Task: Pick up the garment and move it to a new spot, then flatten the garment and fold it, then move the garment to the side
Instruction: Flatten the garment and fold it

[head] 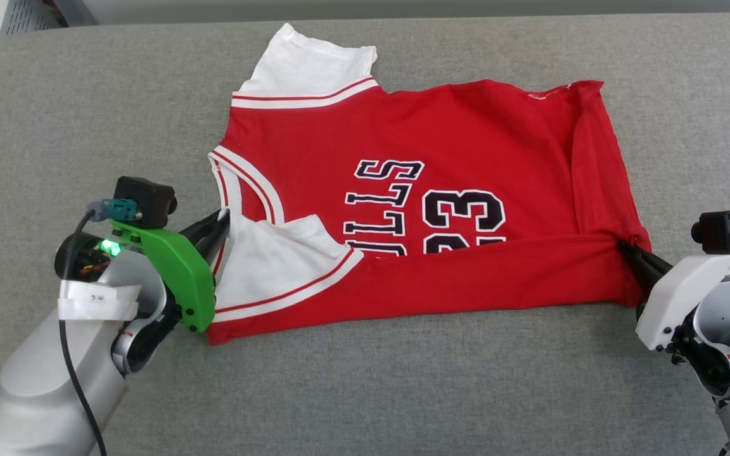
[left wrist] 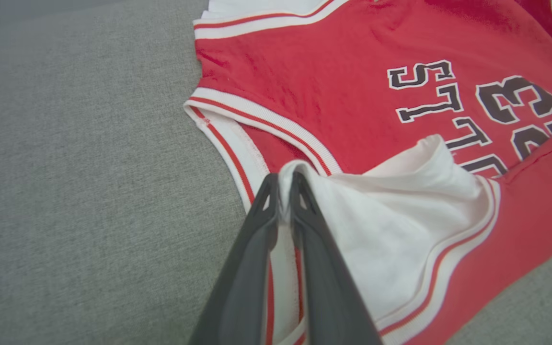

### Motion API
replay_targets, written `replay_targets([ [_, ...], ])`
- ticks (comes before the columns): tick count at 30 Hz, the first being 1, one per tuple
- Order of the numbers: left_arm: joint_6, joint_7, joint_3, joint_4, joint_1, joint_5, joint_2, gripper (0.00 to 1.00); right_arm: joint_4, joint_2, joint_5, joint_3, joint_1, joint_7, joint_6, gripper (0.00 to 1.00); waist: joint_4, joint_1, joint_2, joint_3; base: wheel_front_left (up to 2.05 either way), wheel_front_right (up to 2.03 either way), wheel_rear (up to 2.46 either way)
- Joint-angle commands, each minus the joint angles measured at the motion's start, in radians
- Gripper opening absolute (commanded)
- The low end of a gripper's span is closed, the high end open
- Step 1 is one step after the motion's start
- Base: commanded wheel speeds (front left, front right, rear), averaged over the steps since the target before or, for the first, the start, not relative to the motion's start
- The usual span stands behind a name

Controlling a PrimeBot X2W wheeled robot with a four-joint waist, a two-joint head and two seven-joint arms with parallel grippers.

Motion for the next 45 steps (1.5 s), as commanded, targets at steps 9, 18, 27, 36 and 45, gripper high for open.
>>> replay_targets([
  [9,0.001,-0.123,-0.006,0.124,-0.013,-0.003,-0.083,1.0,0.032,0.013,-0.029,0.016,-0.012,-0.083,-0.001,1.0,0.008,-0.0001,-0.0001,-0.056,0.0,0.0,0.0],
  [18,0.042,-0.219,-0.001,0.102,0.102,-0.025,-0.134,1.0,-0.024,0.015,-0.111,-0.021,0.088,-0.121,-0.001,1.0,0.018,-0.0001,-0.0001,-0.158,0.0,0.0,0.0],
  [27,0.203,-0.185,0.012,-0.089,0.263,-0.053,-0.111,1.0,-0.209,0.063,-0.207,-0.113,0.223,0.013,-0.001,1.0,0.026,-0.0001,-0.0001,-0.202,0.0,0.0,0.0],
  [36,0.356,-0.045,0.003,-0.219,0.333,-0.055,-0.048,1.0,-0.361,0.101,-0.251,-0.184,0.295,0.175,-0.001,1.0,0.021,-0.0001,-0.0001,-0.165,0.0,0.0,0.0],
  [45,0.44,0.056,-0.007,-0.258,0.326,-0.05,-0.018,1.0,-0.448,0.138,-0.267,-0.244,0.324,0.33,-0.001,1.0,0.014,-0.0001,-0.0001,-0.095,0.0,0.0,0.0],
])
